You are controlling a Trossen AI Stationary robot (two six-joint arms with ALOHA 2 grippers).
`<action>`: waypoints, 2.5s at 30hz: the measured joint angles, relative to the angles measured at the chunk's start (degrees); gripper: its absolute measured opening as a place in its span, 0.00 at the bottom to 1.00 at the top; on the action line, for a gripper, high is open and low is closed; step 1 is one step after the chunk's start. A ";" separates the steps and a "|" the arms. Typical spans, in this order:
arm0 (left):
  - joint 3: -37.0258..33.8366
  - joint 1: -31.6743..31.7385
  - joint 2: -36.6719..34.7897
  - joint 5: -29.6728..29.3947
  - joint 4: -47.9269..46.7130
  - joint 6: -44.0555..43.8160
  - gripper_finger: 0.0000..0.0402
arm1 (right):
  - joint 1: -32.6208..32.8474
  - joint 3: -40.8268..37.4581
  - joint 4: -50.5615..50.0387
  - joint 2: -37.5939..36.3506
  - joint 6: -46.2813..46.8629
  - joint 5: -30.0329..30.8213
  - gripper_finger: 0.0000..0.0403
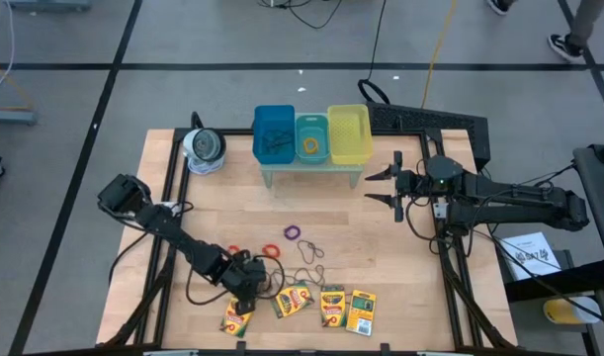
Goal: Pick & Place Office Desk Supplies
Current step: Put the purple rubber band into the blue bin on the shelf
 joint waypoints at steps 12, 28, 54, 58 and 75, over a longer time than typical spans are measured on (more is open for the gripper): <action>-0.02 0.95 0.26 -0.25 -2.04 3.77 0.02 | 0.00 0.00 0.00 0.00 0.00 0.02 0.48; -0.02 3.89 -9.39 4.47 2.30 7.63 0.01 | 0.00 0.00 0.02 0.00 0.20 0.02 0.48; 0.00 3.96 -19.98 -11.19 9.09 19.60 0.02 | 0.01 0.00 0.02 0.00 0.22 0.02 0.48; 0.00 4.13 -19.47 -11.26 8.16 19.73 0.01 | -0.01 0.00 0.02 0.00 0.63 0.02 0.48; -0.04 5.50 -11.48 -6.34 1.82 11.54 0.06 | 0.01 0.00 0.03 0.02 0.63 0.00 0.48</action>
